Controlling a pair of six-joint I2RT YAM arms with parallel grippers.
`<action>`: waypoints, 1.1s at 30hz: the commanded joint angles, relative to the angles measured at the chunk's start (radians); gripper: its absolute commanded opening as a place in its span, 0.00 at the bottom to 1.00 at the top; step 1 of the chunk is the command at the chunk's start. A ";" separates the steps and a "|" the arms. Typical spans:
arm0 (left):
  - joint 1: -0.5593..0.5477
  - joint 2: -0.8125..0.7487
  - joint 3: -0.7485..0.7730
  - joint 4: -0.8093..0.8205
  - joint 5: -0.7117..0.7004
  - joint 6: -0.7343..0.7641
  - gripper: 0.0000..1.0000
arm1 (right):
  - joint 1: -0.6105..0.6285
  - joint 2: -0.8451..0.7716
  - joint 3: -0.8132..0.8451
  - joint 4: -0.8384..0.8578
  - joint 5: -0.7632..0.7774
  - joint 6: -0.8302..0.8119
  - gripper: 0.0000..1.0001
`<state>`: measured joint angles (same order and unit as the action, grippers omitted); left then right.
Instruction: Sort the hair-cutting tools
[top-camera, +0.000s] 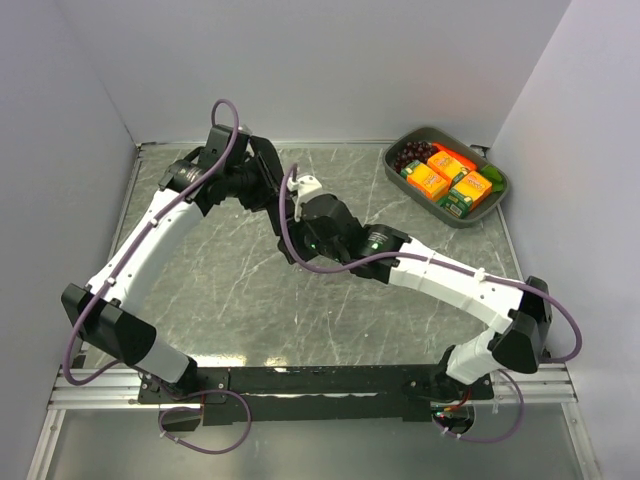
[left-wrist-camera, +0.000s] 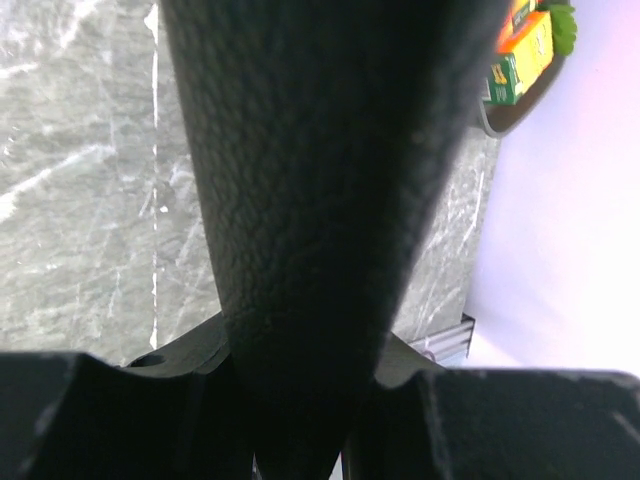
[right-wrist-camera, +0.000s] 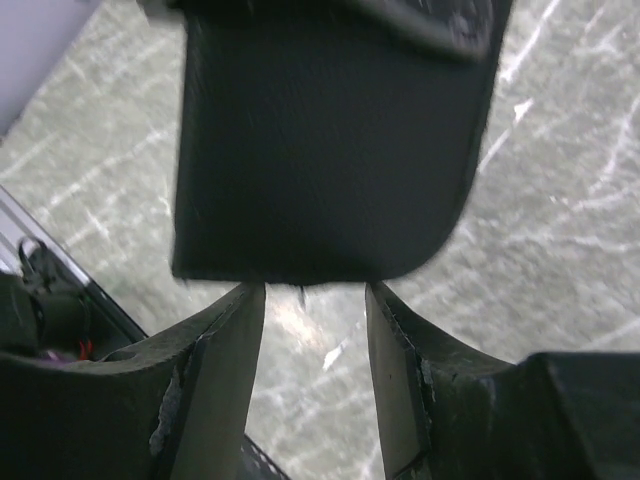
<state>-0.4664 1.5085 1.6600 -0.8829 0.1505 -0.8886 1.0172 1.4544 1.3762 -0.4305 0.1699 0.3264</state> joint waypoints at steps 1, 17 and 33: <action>-0.005 -0.002 0.063 0.032 -0.006 -0.004 0.01 | -0.002 0.041 0.070 0.081 -0.013 0.026 0.53; 0.020 -0.067 0.006 0.044 0.084 0.068 0.01 | 0.009 0.028 0.060 0.089 0.092 0.014 0.00; 0.031 -0.211 -0.247 0.427 0.699 0.224 0.09 | -0.065 -0.291 -0.158 -0.215 -0.199 -0.197 0.00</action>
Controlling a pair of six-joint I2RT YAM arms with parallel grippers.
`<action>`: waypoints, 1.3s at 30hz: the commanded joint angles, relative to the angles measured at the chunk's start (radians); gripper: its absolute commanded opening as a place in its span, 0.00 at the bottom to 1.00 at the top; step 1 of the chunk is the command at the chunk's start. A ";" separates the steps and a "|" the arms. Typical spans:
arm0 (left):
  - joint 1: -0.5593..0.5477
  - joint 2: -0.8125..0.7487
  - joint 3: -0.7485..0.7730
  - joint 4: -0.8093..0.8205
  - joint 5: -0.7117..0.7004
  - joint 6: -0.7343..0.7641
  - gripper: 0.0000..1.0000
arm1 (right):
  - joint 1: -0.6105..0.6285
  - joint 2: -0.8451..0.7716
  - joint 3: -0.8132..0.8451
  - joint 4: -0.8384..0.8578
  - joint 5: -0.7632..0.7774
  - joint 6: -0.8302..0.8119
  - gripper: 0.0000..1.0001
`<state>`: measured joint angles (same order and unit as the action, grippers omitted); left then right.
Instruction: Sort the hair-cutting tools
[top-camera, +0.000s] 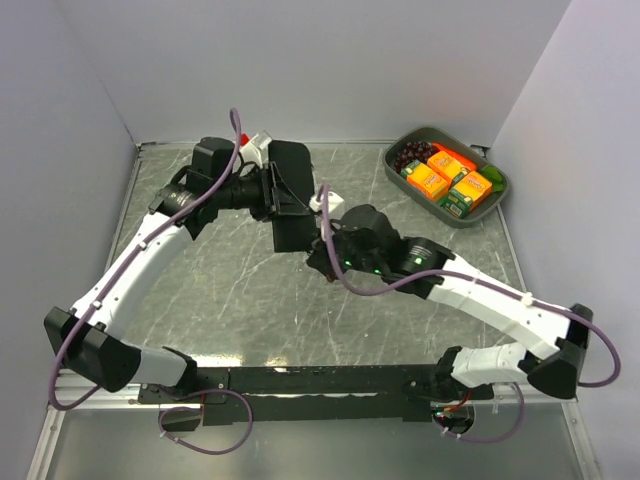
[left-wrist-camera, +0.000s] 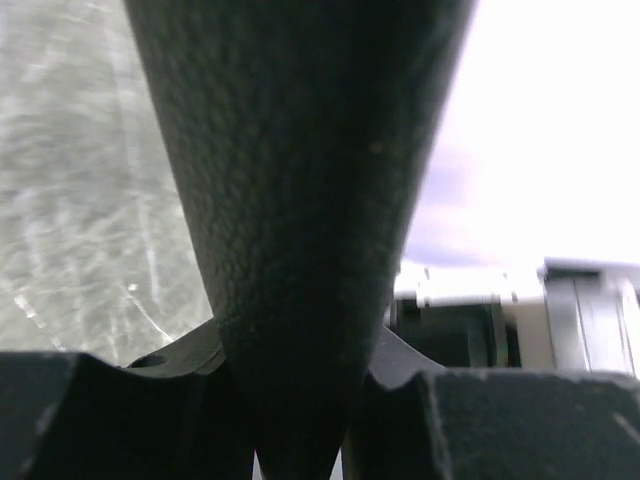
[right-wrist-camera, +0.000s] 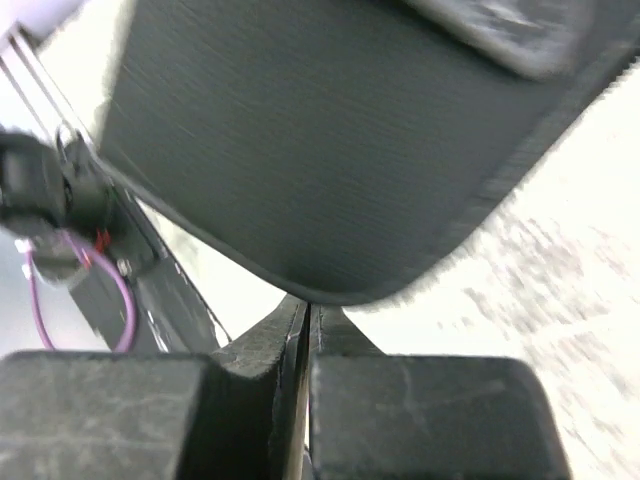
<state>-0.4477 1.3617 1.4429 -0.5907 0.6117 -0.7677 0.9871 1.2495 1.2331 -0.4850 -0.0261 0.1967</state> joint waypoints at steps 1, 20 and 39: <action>0.012 -0.068 -0.041 0.155 0.259 0.107 0.10 | -0.036 -0.094 -0.017 -0.205 -0.008 -0.069 0.00; -0.045 -0.016 -0.145 0.316 0.436 0.128 0.16 | -0.034 -0.225 -0.010 -0.294 0.072 0.005 0.27; -0.060 0.109 0.114 -0.009 -0.306 -0.232 0.01 | -0.033 -0.104 -0.049 -0.031 0.169 0.132 0.60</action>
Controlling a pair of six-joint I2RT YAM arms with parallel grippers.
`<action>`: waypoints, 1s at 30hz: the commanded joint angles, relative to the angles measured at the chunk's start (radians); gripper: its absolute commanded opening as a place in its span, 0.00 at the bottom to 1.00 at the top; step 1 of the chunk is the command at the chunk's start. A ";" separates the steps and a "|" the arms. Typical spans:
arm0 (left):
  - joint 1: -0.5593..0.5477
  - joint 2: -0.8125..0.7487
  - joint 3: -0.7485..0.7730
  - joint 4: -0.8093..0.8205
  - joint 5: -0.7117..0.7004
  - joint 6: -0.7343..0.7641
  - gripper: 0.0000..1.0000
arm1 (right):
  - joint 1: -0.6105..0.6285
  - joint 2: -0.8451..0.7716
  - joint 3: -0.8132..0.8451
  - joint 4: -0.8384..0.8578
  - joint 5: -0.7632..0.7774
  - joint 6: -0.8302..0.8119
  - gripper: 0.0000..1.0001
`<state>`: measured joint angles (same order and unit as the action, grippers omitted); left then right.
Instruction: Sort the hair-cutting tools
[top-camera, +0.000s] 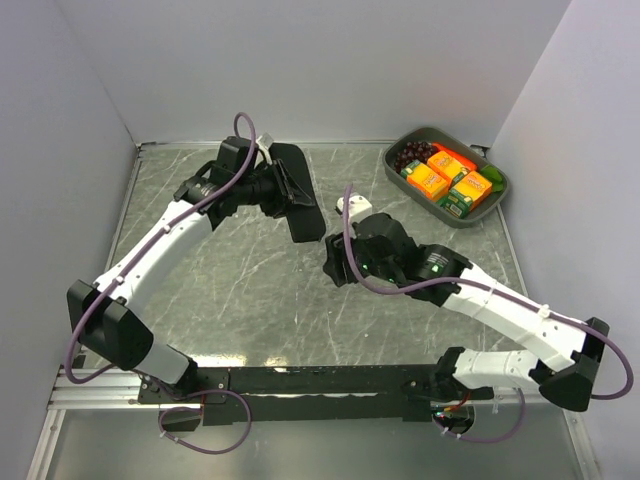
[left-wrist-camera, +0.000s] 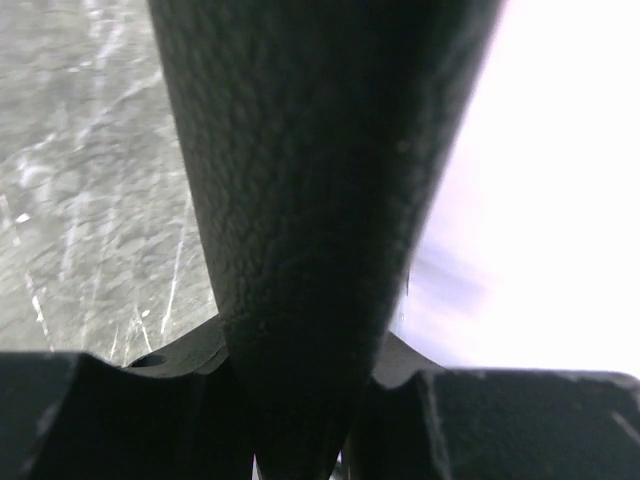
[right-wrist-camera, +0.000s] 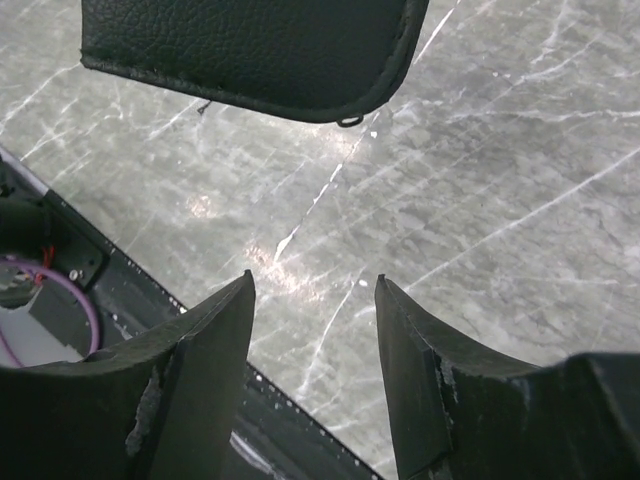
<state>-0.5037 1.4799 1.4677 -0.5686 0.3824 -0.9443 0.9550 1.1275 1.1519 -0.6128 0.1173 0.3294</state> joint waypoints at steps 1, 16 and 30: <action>-0.004 -0.007 0.107 -0.045 -0.068 -0.054 0.01 | -0.001 0.025 0.032 0.110 0.034 -0.016 0.61; -0.004 -0.062 0.105 -0.001 0.176 0.119 0.02 | -0.005 0.077 0.028 0.246 -0.031 -0.228 0.66; -0.006 -0.173 0.082 0.153 0.259 0.314 0.05 | -0.002 -0.043 0.026 0.180 -0.107 -0.250 0.68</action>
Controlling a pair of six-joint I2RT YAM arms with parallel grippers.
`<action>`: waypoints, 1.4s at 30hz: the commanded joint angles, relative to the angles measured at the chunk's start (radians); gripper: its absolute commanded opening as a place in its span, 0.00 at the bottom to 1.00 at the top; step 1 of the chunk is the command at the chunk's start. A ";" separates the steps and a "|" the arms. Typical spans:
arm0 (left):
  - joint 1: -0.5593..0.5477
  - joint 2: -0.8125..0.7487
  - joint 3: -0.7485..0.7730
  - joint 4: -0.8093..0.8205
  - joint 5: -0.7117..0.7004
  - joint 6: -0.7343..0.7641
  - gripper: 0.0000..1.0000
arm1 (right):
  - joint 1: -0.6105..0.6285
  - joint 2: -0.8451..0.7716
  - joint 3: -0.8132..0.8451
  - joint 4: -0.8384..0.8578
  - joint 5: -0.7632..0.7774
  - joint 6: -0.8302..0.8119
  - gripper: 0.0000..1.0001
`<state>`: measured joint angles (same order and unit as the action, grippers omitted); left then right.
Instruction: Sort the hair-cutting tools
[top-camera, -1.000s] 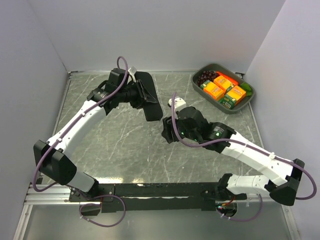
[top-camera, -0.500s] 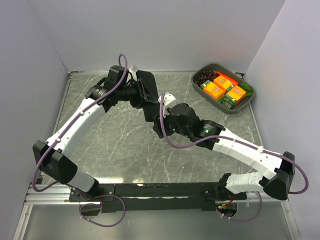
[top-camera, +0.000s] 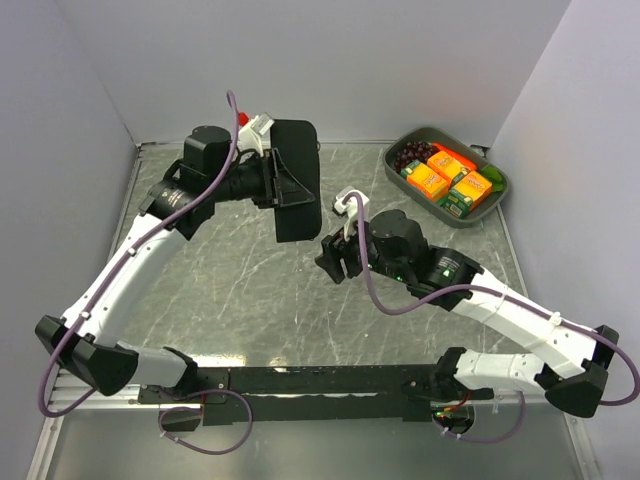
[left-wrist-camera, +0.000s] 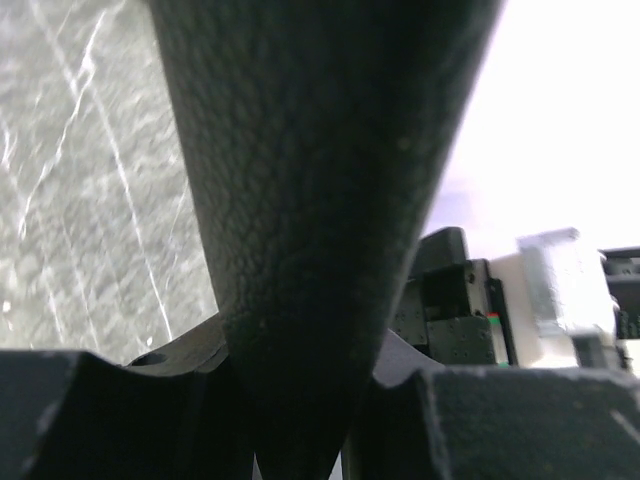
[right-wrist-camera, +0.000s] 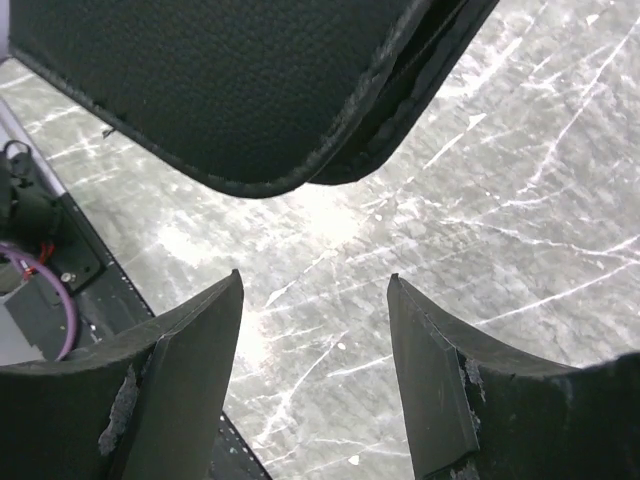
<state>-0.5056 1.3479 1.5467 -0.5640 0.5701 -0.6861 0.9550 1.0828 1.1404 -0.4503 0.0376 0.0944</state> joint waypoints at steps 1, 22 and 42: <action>-0.004 -0.053 -0.003 0.179 0.074 0.054 0.05 | -0.004 0.000 0.039 0.028 -0.033 -0.010 0.68; -0.014 -0.055 -0.019 0.254 0.111 0.054 0.06 | -0.004 0.092 0.120 0.199 -0.007 -0.007 0.32; -0.025 -0.018 0.013 -0.011 0.373 0.272 0.01 | -0.002 -0.027 0.205 -0.438 -0.134 -0.217 0.00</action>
<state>-0.5316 1.3319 1.5238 -0.4995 0.8112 -0.5362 0.9550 1.1233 1.3022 -0.6525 -0.0723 -0.0597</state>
